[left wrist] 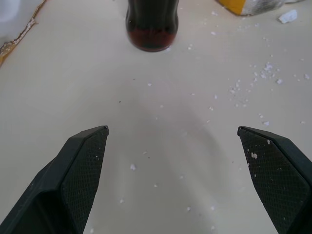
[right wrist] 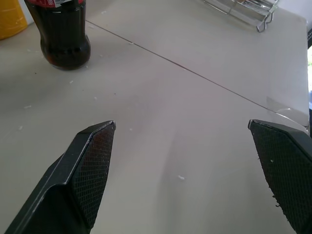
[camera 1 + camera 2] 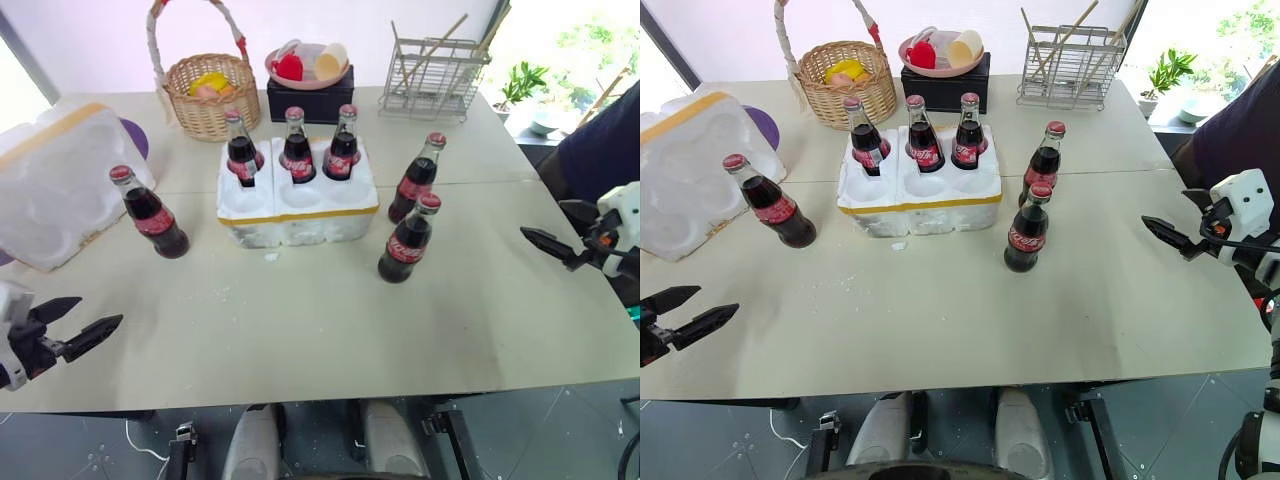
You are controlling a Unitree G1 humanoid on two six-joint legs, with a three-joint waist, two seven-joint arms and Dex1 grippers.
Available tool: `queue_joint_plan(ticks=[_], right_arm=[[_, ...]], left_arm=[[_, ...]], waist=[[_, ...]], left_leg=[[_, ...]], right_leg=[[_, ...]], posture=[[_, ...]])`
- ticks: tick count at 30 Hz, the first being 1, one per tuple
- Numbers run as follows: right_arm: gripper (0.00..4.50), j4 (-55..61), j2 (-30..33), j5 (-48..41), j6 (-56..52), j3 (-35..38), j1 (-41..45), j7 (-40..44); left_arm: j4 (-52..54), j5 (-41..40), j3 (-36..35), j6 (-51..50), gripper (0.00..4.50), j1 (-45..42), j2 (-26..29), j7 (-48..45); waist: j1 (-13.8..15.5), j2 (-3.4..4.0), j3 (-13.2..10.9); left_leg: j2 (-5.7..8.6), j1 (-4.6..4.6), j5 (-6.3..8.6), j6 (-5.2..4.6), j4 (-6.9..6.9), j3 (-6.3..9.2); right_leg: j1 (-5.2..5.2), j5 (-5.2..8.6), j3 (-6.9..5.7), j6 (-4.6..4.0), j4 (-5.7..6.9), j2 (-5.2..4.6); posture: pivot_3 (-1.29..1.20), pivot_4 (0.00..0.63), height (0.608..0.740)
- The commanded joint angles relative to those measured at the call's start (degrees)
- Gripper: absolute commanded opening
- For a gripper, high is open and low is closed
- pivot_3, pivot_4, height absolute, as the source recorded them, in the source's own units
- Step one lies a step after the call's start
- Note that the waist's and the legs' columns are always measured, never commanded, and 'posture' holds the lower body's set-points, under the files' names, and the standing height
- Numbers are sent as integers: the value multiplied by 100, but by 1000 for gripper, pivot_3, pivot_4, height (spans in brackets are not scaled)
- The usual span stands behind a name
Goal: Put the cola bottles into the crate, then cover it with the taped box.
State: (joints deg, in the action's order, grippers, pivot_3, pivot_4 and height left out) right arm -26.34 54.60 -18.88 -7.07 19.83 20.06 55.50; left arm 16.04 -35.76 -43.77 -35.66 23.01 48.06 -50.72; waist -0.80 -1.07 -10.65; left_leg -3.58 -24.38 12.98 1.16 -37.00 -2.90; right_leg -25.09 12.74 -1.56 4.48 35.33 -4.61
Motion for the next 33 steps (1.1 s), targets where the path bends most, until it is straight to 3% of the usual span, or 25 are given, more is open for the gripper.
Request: queue_joint_plan(ticks=[1, 10, 17, 24, 33], right_arm=[[4500, 289, -26, -133, 19, 238, -104, -68], [4500, 413, -102, -319, -197, 393, -140, -223], [4500, 1258, 307, -920, -1089, 521, -292, 500], [4500, 2931, 1286, -2433, -2999, 1154, -580, 1669], [4500, 4300, 1576, -4248, -4600, 2061, -246, 1550]], left_arm=[[189, -64, 14, 87, 4442, -110, -84, 38], [53, -147, 7, -191, 4442, -582, -116, 299], [4, -334, 233, -182, 4442, -1313, -212, 535], [-729, -83, 820, 70, 4442, -2445, 14, 533], [-1878, 489, 1740, 728, 4442, -3606, -5, 311]], waist=[[6, 0, 0], [1, 0, 1], [16, 2, 0], [31, 9, 2], [32, 8, 2]], left_leg=[[0, 0, 0, 0, 0, 0], [1, 1, -1, -1, -6, 0], [1, 2, -1, -1, -9, 0], [0, 7, -1, -1, -11, 4], [-1, 7, -1, -1, -11, 5]], right_leg=[[0, 0, 0, 0, 0, 0], [2, -1, 2, 1, 9, 2], [6, -2, 2, 2, 12, 2], [6, -1, 2, 2, 23, 6], [8, -2, 1, 1, 19, 5]], posture=[[0, 150, 740], [0, 150, 740], [0, 150, 740], [0, 150, 740], [0, 150, 740]])
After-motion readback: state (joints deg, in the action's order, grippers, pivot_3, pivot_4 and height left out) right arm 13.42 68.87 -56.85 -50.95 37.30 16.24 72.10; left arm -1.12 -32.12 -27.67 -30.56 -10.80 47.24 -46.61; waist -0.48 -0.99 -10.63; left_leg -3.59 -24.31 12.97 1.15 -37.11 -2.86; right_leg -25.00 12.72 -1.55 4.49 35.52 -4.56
